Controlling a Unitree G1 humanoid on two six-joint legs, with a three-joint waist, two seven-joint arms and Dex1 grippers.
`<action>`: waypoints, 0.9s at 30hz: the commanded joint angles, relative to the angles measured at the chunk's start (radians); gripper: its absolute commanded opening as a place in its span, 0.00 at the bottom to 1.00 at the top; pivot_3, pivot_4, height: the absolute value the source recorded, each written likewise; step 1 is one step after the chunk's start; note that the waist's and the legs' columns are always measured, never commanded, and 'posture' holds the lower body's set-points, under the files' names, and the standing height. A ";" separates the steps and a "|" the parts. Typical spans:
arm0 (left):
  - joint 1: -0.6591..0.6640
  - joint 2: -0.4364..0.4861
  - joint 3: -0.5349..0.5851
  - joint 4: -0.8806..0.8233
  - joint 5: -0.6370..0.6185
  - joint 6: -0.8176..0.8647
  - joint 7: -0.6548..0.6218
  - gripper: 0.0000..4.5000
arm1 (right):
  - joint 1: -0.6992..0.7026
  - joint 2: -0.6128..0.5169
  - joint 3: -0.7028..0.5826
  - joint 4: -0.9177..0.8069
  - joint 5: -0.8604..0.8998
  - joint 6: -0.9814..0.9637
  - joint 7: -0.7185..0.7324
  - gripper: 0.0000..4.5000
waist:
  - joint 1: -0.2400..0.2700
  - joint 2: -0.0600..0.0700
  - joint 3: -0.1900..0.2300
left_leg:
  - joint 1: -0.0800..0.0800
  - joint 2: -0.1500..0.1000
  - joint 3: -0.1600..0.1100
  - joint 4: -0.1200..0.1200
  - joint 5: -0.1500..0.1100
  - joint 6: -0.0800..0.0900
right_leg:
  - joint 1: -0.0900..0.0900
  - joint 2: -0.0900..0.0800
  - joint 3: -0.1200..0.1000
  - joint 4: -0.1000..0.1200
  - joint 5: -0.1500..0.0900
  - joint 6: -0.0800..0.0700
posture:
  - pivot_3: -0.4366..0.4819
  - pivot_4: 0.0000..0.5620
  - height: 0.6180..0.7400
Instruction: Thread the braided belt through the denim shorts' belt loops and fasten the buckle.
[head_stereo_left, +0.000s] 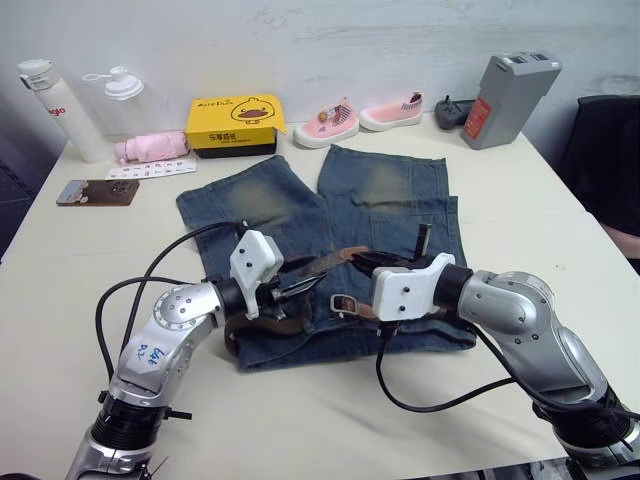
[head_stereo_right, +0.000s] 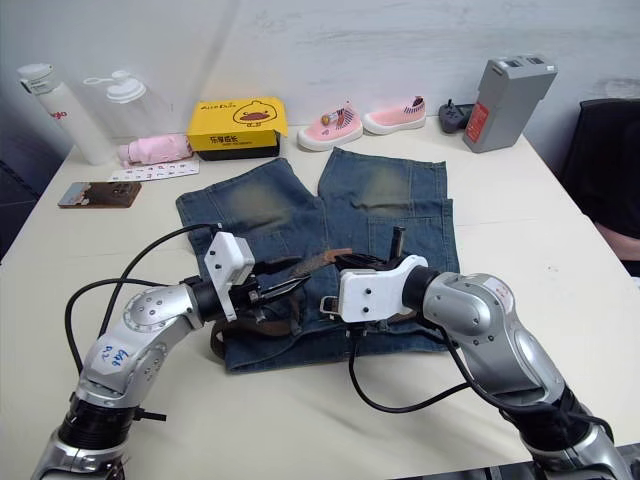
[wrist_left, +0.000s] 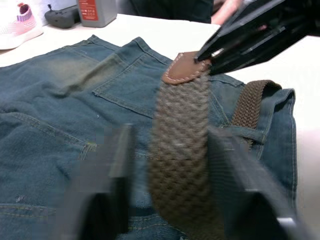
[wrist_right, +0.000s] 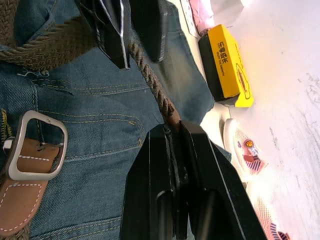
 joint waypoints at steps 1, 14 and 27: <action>0.010 -0.002 0.002 -0.014 0.020 -0.038 -0.008 0.04 | -0.021 0.010 -0.015 -0.042 0.009 0.002 0.000 0.00 | 0.000 0.000 0.000 | 0.000 0.000 0.000 0.000 0.000 0.000 | 0.000 0.000 0.000 0.000 0.000 0.000 | 0.48 0.27 0.77; -0.030 -0.026 0.073 0.004 0.008 0.020 0.036 0.00 | 0.007 0.095 -0.078 -0.086 0.086 0.210 -0.015 0.24 | 0.000 0.000 0.000 | 0.000 0.000 0.000 0.000 0.000 0.000 | 0.000 0.000 0.000 0.000 0.000 0.000 | 0.48 0.27 0.77; -0.106 -0.026 0.139 -0.051 -0.064 0.136 0.064 0.00 | 0.280 0.068 0.019 -0.174 0.142 0.375 -0.015 0.68 | -0.002 -0.001 0.000 | 0.001 0.000 -0.002 -0.001 0.000 -0.001 | 0.000 0.000 0.001 0.001 0.000 0.000 | 0.48 0.27 0.77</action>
